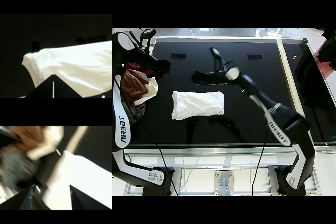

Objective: Fold the shirts.

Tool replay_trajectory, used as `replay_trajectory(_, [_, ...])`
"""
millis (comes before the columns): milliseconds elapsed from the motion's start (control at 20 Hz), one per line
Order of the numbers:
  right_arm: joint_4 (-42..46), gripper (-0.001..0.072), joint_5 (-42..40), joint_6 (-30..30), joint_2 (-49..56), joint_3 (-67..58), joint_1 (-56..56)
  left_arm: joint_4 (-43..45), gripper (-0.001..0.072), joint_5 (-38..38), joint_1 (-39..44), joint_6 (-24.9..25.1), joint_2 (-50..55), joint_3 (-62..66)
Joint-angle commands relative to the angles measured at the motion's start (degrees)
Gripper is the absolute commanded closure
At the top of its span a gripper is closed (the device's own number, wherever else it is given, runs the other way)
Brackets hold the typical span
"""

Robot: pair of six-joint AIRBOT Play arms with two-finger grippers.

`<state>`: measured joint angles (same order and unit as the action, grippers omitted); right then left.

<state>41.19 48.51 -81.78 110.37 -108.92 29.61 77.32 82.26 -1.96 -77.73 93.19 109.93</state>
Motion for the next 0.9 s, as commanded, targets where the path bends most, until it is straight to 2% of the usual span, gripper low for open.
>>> replay_trajectory(0, [14.01, 0.0228, 23.3, -4.09, 0.13, 0.0, -10.78, 0.04, 0.0697, -0.15, -0.28, 0.0, -0.04, 0.02])
replay_trajectory(100, [16.13, 0.0227, 22.86, -4.76, 0.17, 3.39, -13.68, 0.04, 0.0697, -0.66, -0.28, 0.0, -0.04, 0.02])
replay_trajectory(350, [11.54, 0.022, 14.88, -2.62, 1.86, 12.87, -10.49, 0.04, 0.0697, -0.61, -0.28, 0.0, -0.04, 0.02])
replay_trajectory(400, [10.01, 0.0162, 14.69, -1.9, 2.93, 12.98, -9.35, 0.04, 0.0697, -0.61, -0.28, 0.0, -0.04, 0.02])
replay_trajectory(500, [6.25, 0.0117, 12.83, -0.5, 4.96, 12.98, -7.74, 0.04, 0.0697, -0.59, -0.28, 0.0, -0.04, 0.02])
replay_trajectory(650, [-3.74, 0.0104, 10.36, 2.67, 7.39, 12.98, -6.84, 0.07, 0.0696, -0.59, -0.28, 0.04, -0.04, 0.02])
replay_trajectory(750, [-7.21, 0.0114, 9.29, 3.48, 8.11, 12.85, -6.82, 0.26, 0.0697, -0.59, -0.31, 0.24, -0.04, 0.02])
replay_trajectory(800, [-8.35, 0.0347, 8.66, 3.5, 8.15, 12.76, -6.71, 0.26, 0.0697, -0.59, -0.31, 0.24, -0.04, 0.02])
replay_trajectory(850, [-9.68, 0.0695, 8.52, 3.56, 8.11, 12.39, -6.71, 0.26, 0.0697, -0.59, -0.31, 0.24, -0.04, 0.02])
